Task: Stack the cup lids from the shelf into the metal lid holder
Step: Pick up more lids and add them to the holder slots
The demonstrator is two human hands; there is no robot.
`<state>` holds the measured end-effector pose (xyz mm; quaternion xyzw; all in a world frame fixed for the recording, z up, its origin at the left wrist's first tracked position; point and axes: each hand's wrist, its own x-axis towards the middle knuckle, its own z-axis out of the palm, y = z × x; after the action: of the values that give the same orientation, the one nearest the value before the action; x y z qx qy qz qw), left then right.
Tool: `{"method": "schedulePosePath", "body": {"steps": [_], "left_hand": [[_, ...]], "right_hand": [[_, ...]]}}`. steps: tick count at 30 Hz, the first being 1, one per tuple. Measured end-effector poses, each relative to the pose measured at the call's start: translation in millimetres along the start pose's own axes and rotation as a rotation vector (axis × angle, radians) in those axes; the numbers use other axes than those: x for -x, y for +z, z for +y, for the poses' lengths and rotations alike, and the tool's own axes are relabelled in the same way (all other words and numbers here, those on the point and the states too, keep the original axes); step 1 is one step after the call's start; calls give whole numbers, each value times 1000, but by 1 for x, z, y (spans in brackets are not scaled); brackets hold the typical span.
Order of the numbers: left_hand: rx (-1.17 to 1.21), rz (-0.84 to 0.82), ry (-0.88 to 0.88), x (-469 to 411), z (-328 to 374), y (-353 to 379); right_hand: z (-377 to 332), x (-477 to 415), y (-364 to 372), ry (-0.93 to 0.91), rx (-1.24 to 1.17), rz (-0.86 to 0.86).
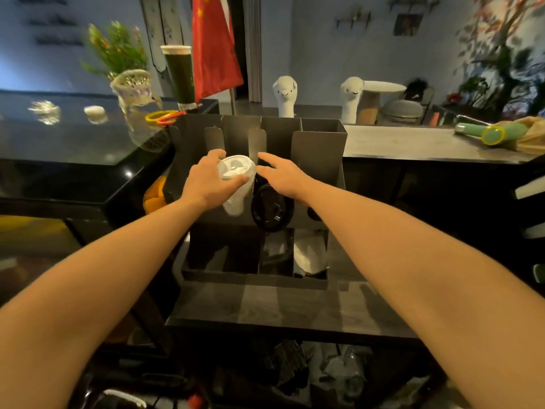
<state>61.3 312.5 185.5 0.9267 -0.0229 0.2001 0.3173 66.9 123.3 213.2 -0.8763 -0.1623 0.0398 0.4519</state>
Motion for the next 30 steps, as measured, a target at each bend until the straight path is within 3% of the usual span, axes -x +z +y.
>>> {"method": "schedulePosePath", "body": {"steps": [10,15,27,30], "left_hand": [[-237,-203,-38,-43,-15,11],[-248,-268,-34,-52,-17,11],[-274,-314,-94,-52,-18,13],[-329,-194,-79,-45,-17,12]], "right_hand": [[-21,-51,16,115,451,-176],[-24,-62,15,134,570,-179],[-25,-56,18,148,517,-185],[-18,-47,16,127,349,-103]]}}
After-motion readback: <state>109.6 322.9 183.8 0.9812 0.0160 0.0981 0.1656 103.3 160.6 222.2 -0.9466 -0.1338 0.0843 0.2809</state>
